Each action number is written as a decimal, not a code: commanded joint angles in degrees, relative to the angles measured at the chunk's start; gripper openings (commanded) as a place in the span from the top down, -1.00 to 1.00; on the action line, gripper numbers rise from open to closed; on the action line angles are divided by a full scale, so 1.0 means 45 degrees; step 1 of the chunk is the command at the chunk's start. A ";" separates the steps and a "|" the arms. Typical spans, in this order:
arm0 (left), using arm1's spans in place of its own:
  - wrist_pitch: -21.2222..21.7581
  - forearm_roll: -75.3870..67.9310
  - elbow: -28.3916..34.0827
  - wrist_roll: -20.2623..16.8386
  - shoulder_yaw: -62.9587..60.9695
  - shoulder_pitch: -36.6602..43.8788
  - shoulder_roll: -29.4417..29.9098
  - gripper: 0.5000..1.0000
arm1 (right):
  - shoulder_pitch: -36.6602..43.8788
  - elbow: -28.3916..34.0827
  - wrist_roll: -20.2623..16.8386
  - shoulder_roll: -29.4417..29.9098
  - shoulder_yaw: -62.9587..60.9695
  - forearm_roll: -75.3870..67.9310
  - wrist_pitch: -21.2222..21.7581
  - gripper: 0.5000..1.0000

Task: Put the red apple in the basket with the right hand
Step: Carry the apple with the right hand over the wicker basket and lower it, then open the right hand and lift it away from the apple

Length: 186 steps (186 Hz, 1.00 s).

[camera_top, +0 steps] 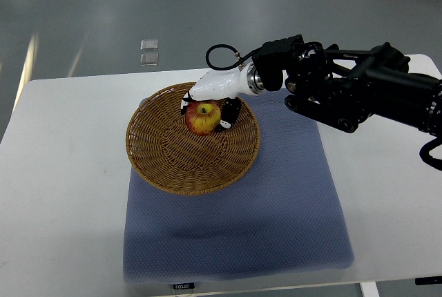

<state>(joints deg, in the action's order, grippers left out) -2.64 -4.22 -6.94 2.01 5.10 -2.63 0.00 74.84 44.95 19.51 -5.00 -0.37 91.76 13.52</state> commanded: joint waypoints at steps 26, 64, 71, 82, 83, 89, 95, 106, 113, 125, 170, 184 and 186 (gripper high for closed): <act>0.0000 0.0000 0.0000 0.0002 0.0000 -0.0002 0.0000 -1.00 | -0.0322 -0.0535 0.0000 0.0310 0.0180 0.0000 0.0043 -0.07; 0.0000 0.0000 0.0000 0.0002 0.0000 -0.0002 0.0000 -1.00 | -0.0557 -0.0652 0.0000 0.0447 0.0336 -0.0019 -0.0074 -0.15; 0.0000 0.0000 0.0000 0.0002 0.0000 -0.0002 0.0000 -1.00 | -0.0557 -0.0652 0.0000 0.0447 0.0336 -0.0019 -0.0093 -0.20; 0.0000 0.0000 0.0000 0.0002 0.0000 -0.0002 0.0000 -1.00 | -0.0537 -0.0633 0.0000 0.0447 0.0336 -0.0019 -0.0113 -0.31; 0.0000 0.0000 0.0000 0.0002 0.0000 -0.0002 0.0000 -1.00 | -0.0537 -0.0633 0.0000 0.0447 0.0317 -0.0019 -0.0113 -0.33; 0.0000 0.0000 0.0000 0.0002 0.0000 -0.0002 0.0000 -1.00 | -0.0537 -0.0652 0.0000 0.0466 0.0336 -0.0019 -0.0113 -0.41; 0.0000 0.0000 0.0000 0.0002 0.0000 -0.0002 0.0000 -1.00 | -0.0537 -0.0652 0.0000 0.0467 0.0336 -0.0019 -0.0113 -0.45; 0.0000 0.0000 0.0000 0.0002 0.0000 -0.0002 0.0000 -1.00 | -0.0537 -0.0633 0.0000 0.0506 0.0336 -0.0019 -0.0113 -0.47; 0.0000 0.0000 0.0000 0.0002 0.0000 -0.0002 0.0000 -1.00 | -0.0518 -0.0633 0.0000 0.0506 0.0336 -0.0019 -0.0113 -0.50; 0.0000 0.0000 0.0000 0.0002 0.0000 -0.0002 0.0000 -1.00 | -0.0479 -0.0633 0.0000 0.0506 0.0317 -0.0019 -0.0113 -0.57; 0.0000 0.0000 0.0000 0.0002 0.0000 -0.0002 0.0000 -1.00 | -0.0186 -0.0633 0.0000 0.0467 0.0297 -0.0039 -0.0113 -0.58; 0.0000 0.0000 0.0000 0.0002 0.0000 -0.0002 0.0000 -1.00 | 0.0049 -0.0633 0.0000 0.0389 0.0161 -0.0058 -0.0113 -0.59; 0.0000 0.0000 0.0000 0.0002 0.0000 -0.0002 0.0000 -1.00 | 0.0068 -0.0633 0.0000 0.0369 0.0141 -0.0058 -0.0093 -0.59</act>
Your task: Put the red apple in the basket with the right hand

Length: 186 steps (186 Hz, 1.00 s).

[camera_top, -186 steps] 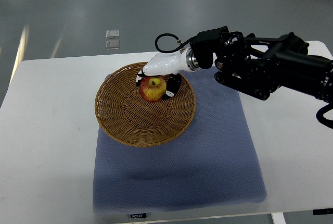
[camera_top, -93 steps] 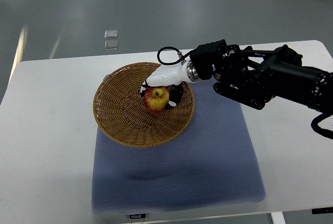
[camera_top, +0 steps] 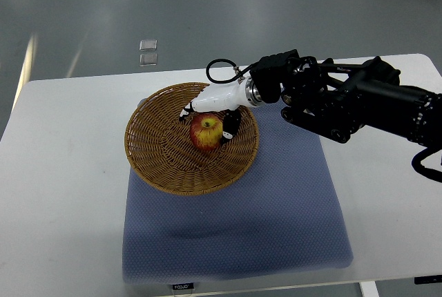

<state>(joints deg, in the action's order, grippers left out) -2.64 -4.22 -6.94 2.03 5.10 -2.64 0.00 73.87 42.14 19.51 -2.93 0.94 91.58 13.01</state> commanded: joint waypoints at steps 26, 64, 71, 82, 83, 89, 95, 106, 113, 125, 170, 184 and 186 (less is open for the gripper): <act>0.0000 0.0000 0.0000 -0.0003 0.0000 0.0000 0.0000 -1.00 | 0.0714 0.0012 0.0098 -0.0422 -0.0170 -0.0137 0.0020 -0.64; 0.0000 0.0000 0.0000 -0.0003 0.0000 0.0000 0.0000 -1.00 | 0.0792 -0.0086 0.0098 -0.1399 -0.0170 -0.0371 -0.0019 -0.67; 0.0000 0.0000 0.0000 -0.0003 0.0000 0.0000 0.0000 -1.00 | 0.0753 -0.0125 0.0098 -0.1691 -0.0170 -0.0391 -0.0019 -0.67; 0.0000 0.0000 0.0000 -0.0003 0.0000 0.0000 0.0000 -1.00 | 0.0695 -0.0262 0.0118 -0.2024 -0.0190 -0.0391 -0.0039 -0.67; 0.0000 0.0000 0.0000 -0.0003 0.0000 0.0000 0.0000 -1.00 | 0.0675 -0.0320 0.0118 -0.2063 -0.0190 -0.0410 -0.0039 -0.67; 0.0000 0.0000 0.0000 -0.0003 0.0000 0.0000 0.0000 -1.00 | 0.0558 -0.0457 0.0137 -0.2239 -0.0190 -0.0508 -0.0078 -0.67; 0.0000 0.0000 0.0000 -0.0003 0.0000 0.0000 0.0000 -1.00 | 0.0441 -0.0632 0.0157 -0.2375 -0.0209 -0.0703 -0.0156 -0.67; 0.0000 0.0000 0.0000 -0.0003 0.0000 0.0000 0.0000 -1.00 | 0.0362 -0.0828 0.0196 -0.2571 -0.0209 -0.1328 -0.0371 -0.67; 0.0000 0.0000 0.0000 -0.0003 0.0000 0.0000 0.0000 -1.00 | 0.0284 -0.0906 0.0196 -0.2688 -0.0209 -0.1856 -0.0527 -0.67; 0.0000 0.0000 0.0000 -0.0003 0.0000 0.0000 0.0000 -1.00 | 0.0109 -0.0945 0.0196 -0.2845 -0.0209 -0.3047 -0.0898 -0.67; 0.0000 0.0000 0.0000 -0.0003 0.0000 0.0000 0.0000 -1.00 | -0.0770 -0.0985 0.0196 -0.2786 -0.0209 -0.6524 -0.2695 -0.68; 0.0000 0.0000 0.0000 -0.0003 0.0000 0.0000 0.0000 -1.00 | -0.1102 -0.0985 0.0196 -0.2669 -0.0346 -0.7012 -0.3047 -0.68; 0.0000 0.0000 0.0000 -0.0003 0.0000 0.0000 0.0000 -1.00 | -0.1141 -0.0985 0.0196 -0.2649 -0.0385 -0.7051 -0.3086 -0.68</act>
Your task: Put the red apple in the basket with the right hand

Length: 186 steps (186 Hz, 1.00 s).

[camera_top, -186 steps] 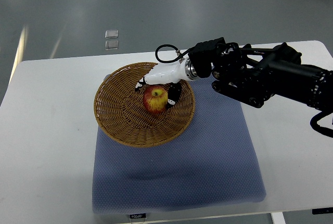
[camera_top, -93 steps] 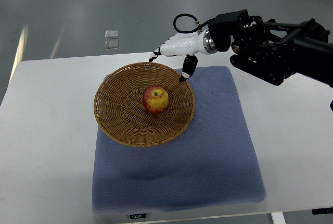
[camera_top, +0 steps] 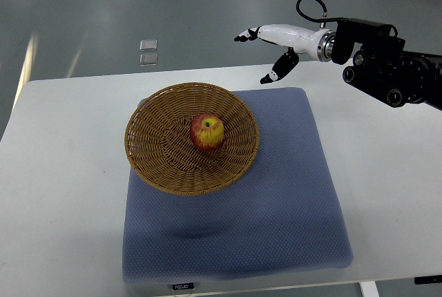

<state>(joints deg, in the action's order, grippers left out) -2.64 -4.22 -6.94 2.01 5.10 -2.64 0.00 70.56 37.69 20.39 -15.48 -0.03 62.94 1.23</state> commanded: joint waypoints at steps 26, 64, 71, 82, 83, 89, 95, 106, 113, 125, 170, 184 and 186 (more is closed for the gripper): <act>0.0000 0.0000 0.0000 0.0002 0.0000 0.0000 0.0000 -1.00 | -0.1363 -0.0271 -0.0059 0.0451 -0.1556 -0.0841 -0.0878 -0.69; 0.0000 0.0000 0.0000 0.0002 0.0000 0.0000 0.0000 -1.00 | -0.2339 -0.1403 -0.0020 0.1681 -0.4289 -0.0861 -0.0917 -0.69; 0.0000 0.0000 0.0000 0.0002 0.0000 0.0000 0.0000 -1.00 | -0.2417 -0.1462 -0.0020 0.1759 -0.4877 -0.0861 -0.0917 -0.69; 0.0000 0.0000 0.0000 0.0002 0.0000 0.0000 0.0000 -1.00 | -0.2671 -0.1482 -0.0040 0.1993 -0.6047 -0.0880 -0.0878 -0.69; 0.0000 0.0000 0.0000 0.0002 0.0000 0.0000 0.0000 -1.00 | -0.2671 -0.1482 -0.0040 0.1994 -0.6049 -0.0880 -0.0878 -0.69; 0.0000 0.0000 0.0000 0.0002 0.0000 0.0000 0.0000 -1.00 | -0.2828 -0.1482 -0.0118 0.2130 -0.6537 -0.0900 -0.0878 -0.69; 0.0000 0.0000 0.0000 0.0002 0.0000 0.0000 0.0000 -1.00 | -0.2984 -0.1482 -0.0137 0.2287 -0.6986 -0.0939 -0.0878 -0.69; 0.0000 0.0000 0.0000 0.0002 0.0000 0.0000 0.0000 -1.00 | -0.3140 -0.1482 -0.0157 0.2501 -0.7533 -0.1193 -0.0897 -0.69; 0.0000 0.0000 0.0000 0.0002 0.0000 0.0000 0.0000 -1.00 | -0.3257 -0.1482 -0.0176 0.2736 -0.8119 -0.1837 -0.0897 -0.69; 0.0000 0.0000 0.0000 0.0002 0.0000 0.0000 0.0000 -1.00 | -0.3394 -0.1482 -0.0176 0.2853 -0.8588 -0.3009 -0.0897 -0.69; 0.0000 0.0000 0.0000 0.0002 0.0000 0.0000 0.0000 -1.00 | -0.3960 -0.1501 -0.0176 0.2931 -0.8666 -0.6662 -0.0936 -0.69; 0.0000 0.0000 0.0000 0.0002 0.0000 0.0000 0.0000 -1.00 | -0.3999 -0.1579 -0.0176 0.2931 -0.8646 -0.7306 -0.1093 -0.69; -0.0020 0.0000 0.0000 0.0002 0.0000 0.0000 0.0000 -1.00 | -0.3999 -0.1599 -0.0176 0.2931 -0.8627 -0.7384 -0.1132 -0.69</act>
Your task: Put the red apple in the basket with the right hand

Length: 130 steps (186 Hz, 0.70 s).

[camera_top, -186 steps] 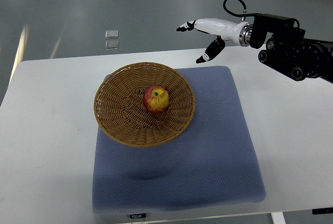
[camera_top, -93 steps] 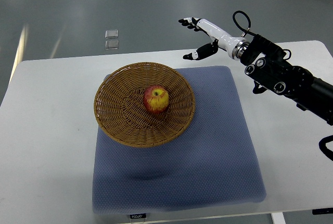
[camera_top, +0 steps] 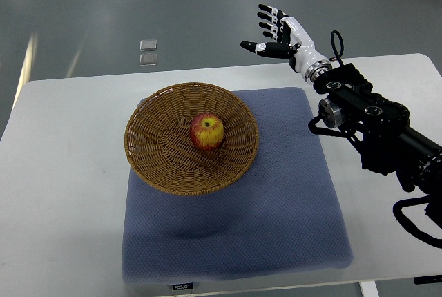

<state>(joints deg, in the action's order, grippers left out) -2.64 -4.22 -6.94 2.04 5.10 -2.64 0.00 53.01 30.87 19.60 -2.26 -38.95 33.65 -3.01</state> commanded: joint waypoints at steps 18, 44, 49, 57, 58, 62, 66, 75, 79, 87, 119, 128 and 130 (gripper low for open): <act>0.0000 0.0000 0.0000 -0.0003 0.0000 0.0000 0.0000 -1.00 | -0.0276 -0.0318 0.0000 -0.0025 -0.0035 -0.1462 -0.0209 -0.69; 0.0000 0.0000 0.0000 -0.0003 0.0000 0.0000 0.0000 -1.00 | -0.0373 -0.0630 0.0000 -0.0084 -0.0015 -0.2888 0.0377 -0.69; 0.0000 0.0000 0.0000 -0.0003 0.0000 0.0000 0.0000 -1.00 | -0.0451 -0.0669 0.0000 -0.0103 -0.0015 -0.3161 0.0786 -0.69; 0.0000 0.0000 0.0000 -0.0003 0.0000 0.0000 0.0000 -1.00 | -0.0588 -0.0689 0.0020 -0.0123 -0.0035 -0.3415 0.1333 -0.69; 0.0000 0.0000 0.0000 -0.0003 0.0000 0.0000 0.0000 -1.00 | -0.0588 -0.0689 0.0020 -0.0123 -0.0035 -0.3415 0.1334 -0.69; 0.0000 0.0000 0.0000 -0.0003 0.0000 0.0000 0.0000 -1.00 | -0.0627 -0.0708 0.0020 -0.0123 -0.0035 -0.3513 0.1588 -0.69; 0.0000 0.0000 0.0000 -0.0003 0.0000 0.0000 0.0000 -1.00 | -0.0627 -0.0708 0.0020 -0.0123 -0.0035 -0.3513 0.1588 -0.69; 0.0000 0.0000 0.0000 -0.0003 0.0000 0.0000 0.0000 -1.00 | -0.0647 -0.0942 0.0039 -0.0143 -0.0054 -0.3786 0.2310 -0.69; 0.0000 0.0000 0.0000 -0.0003 0.0000 0.0000 0.0000 -1.00 | -0.0647 -0.1020 0.0039 -0.0162 -0.0054 -0.3864 0.2485 -0.69; 0.0000 0.0000 0.0000 -0.0003 0.0000 0.0000 0.0000 -1.00 | -0.0627 -0.1216 0.0039 -0.0162 -0.0132 -0.4079 0.2876 -0.69; 0.0000 0.0000 0.0000 -0.0003 0.0000 0.0000 0.0000 -1.00 | -0.0608 -0.1743 0.0020 -0.0162 -0.0484 -0.5544 0.3482 -0.69; 0.0000 0.0000 0.0000 -0.0003 0.0000 0.0000 0.0000 -1.00 | -0.0608 -0.1743 0.0020 -0.0182 -0.0484 -0.6149 0.3541 -0.69; 0.0000 0.0000 0.0000 -0.0003 0.0000 0.0000 0.0000 -1.00 | -0.0608 -0.1743 0.0020 -0.0182 -0.0484 -0.6266 0.3541 -0.69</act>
<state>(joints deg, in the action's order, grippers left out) -2.64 -4.22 -6.94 2.01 5.10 -2.64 0.00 50.18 23.45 19.75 -3.00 -40.92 10.35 12.27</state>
